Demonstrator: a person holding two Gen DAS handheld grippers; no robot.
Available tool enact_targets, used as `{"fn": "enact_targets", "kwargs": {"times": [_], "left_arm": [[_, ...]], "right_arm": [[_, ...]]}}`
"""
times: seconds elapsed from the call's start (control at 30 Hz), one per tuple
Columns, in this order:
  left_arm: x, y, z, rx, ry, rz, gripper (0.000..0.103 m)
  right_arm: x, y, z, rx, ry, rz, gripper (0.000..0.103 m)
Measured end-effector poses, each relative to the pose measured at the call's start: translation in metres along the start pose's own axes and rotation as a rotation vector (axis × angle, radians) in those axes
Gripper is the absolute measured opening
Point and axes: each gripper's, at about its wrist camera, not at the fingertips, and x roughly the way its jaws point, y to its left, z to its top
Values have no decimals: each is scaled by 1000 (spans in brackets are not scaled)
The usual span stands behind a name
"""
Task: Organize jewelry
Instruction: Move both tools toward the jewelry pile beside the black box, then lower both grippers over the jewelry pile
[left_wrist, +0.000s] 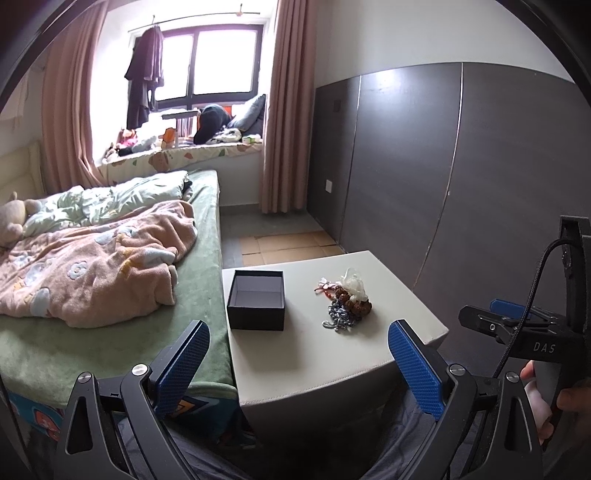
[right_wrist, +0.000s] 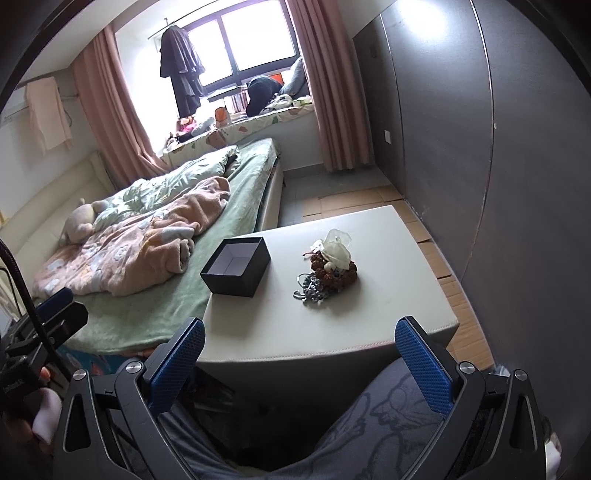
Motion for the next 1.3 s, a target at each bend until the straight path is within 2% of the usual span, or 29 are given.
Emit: {"fn": "enact_targets", "kwargs": {"times": [0.17, 0.37, 0.53, 0.9, 1.03, 1.13, 1.2, 1.23, 1.3], "left_arm": [[12, -3, 5, 6, 13, 11, 98], [36, -4, 10, 13, 41, -2, 98], [67, -5, 18, 12, 80, -22, 98], [125, -14, 38, 67, 156, -57, 97], [142, -13, 43, 67, 195, -69, 94], [161, -11, 46, 59, 231, -90, 88], [177, -10, 47, 48, 268, -104, 82], [187, -9, 47, 41, 293, -121, 81], [204, -8, 47, 29, 329, -138, 72]], "right_arm": [[2, -8, 3, 13, -2, 7, 103], [13, -19, 7, 24, 5, -27, 103], [31, -30, 17, 43, 29, -44, 103], [71, -65, 41, 128, 74, -16, 103], [91, -85, 57, 192, 86, -11, 103], [108, -95, 67, 218, 115, 20, 97], [124, -101, 73, 232, 140, 40, 85], [133, -105, 75, 247, 161, 52, 83], [149, -111, 79, 278, 191, 70, 80]]}}
